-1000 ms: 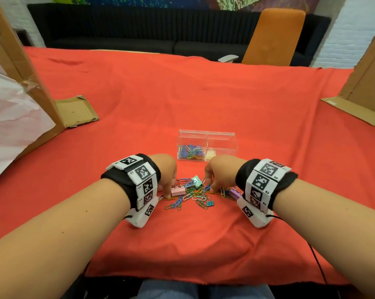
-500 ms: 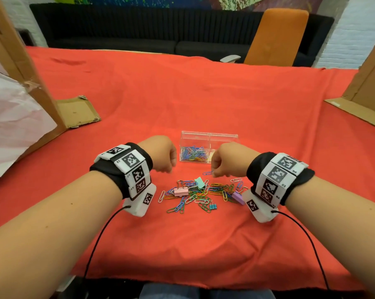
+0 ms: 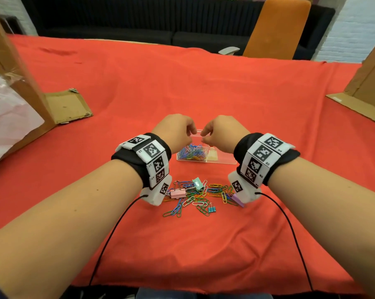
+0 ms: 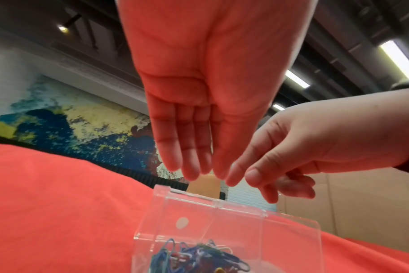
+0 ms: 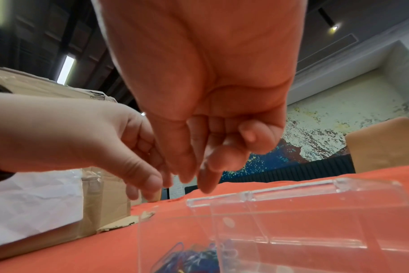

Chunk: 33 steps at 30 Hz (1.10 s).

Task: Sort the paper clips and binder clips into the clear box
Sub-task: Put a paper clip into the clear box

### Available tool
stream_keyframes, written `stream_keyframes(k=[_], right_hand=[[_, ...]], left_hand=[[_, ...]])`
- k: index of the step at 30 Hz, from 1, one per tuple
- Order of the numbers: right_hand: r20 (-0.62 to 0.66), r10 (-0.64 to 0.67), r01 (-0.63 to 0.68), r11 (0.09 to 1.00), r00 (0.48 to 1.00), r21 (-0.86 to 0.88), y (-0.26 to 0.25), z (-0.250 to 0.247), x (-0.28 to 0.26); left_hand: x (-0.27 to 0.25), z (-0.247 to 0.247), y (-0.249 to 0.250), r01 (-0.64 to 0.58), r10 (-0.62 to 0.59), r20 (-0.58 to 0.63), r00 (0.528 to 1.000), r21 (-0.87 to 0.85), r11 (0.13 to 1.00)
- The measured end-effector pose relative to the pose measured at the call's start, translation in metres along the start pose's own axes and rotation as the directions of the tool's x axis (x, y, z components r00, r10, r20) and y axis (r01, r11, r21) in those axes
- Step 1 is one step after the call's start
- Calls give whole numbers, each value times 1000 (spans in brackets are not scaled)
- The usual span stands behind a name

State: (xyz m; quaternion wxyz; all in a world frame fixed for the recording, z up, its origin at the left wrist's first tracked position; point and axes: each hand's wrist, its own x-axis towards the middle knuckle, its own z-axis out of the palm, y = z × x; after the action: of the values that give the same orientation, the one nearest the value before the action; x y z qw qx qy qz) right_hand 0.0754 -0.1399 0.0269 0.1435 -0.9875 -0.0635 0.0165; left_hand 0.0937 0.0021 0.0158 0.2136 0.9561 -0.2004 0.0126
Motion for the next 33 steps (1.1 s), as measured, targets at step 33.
stream_keyframes(k=[33], right_hand=[[418, -6, 72, 987, 908, -141, 23, 22, -37]], left_hand=[[-32, 43, 28, -137, 37, 546, 837, 143, 980]])
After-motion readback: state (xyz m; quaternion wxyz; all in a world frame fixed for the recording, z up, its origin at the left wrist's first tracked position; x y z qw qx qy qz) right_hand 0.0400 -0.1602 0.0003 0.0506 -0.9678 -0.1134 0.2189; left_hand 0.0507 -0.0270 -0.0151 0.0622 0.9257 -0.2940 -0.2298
